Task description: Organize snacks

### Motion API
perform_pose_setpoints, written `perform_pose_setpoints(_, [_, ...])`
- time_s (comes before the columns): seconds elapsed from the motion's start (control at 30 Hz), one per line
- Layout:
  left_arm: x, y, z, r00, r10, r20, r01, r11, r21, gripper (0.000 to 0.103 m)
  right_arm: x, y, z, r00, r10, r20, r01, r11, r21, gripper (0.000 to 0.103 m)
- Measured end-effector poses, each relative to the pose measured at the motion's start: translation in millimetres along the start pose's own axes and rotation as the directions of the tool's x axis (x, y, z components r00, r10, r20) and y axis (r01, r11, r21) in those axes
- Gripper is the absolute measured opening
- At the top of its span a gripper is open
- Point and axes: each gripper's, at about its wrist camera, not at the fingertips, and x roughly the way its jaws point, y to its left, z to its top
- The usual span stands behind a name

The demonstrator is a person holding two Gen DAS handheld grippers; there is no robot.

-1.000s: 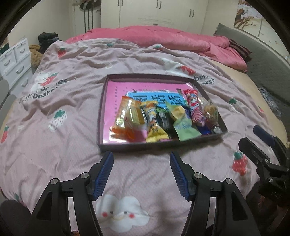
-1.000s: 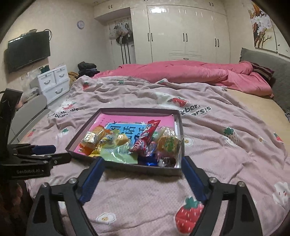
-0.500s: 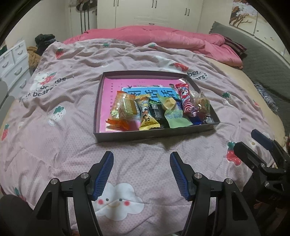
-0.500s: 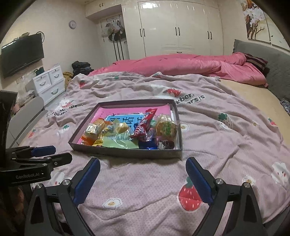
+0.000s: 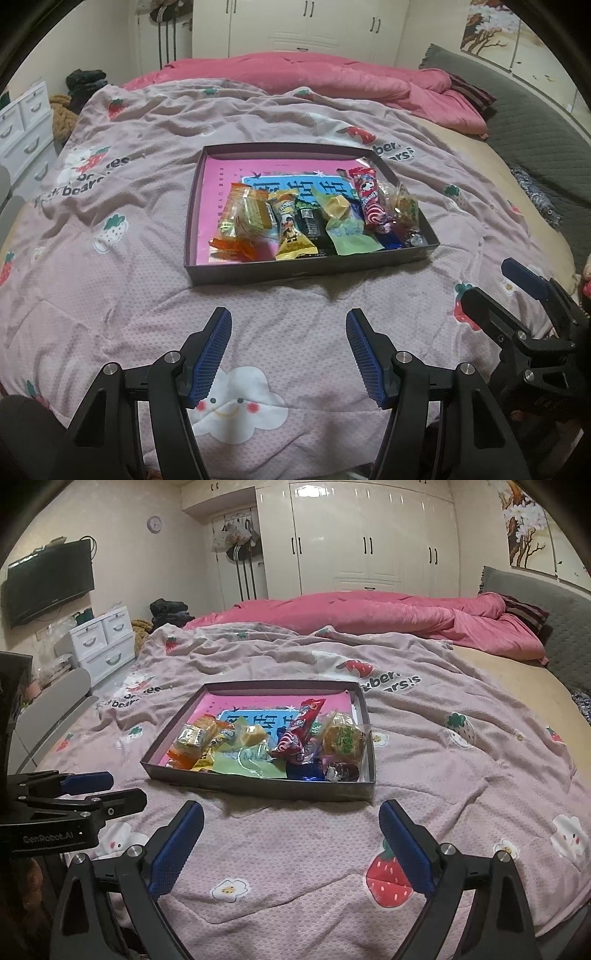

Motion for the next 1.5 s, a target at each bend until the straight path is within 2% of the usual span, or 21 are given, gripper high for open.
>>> perform_pose_setpoints(1.1, [-4, -2, -3, 1.0, 0.001, 0.0, -0.001, 1.0, 0.012, 0.066, 6, -13, -1, 1.0, -0.018, -0.017, 0.019, 0.999, 0.039, 0.096])
perform_pose_setpoints(1.5, [-4, 2, -4, 1.0, 0.023, 0.0, -0.023, 1.0, 0.013, 0.067, 5, -14, -1, 1.0, -0.017, -0.011, 0.017, 0.999, 0.043, 0.096])
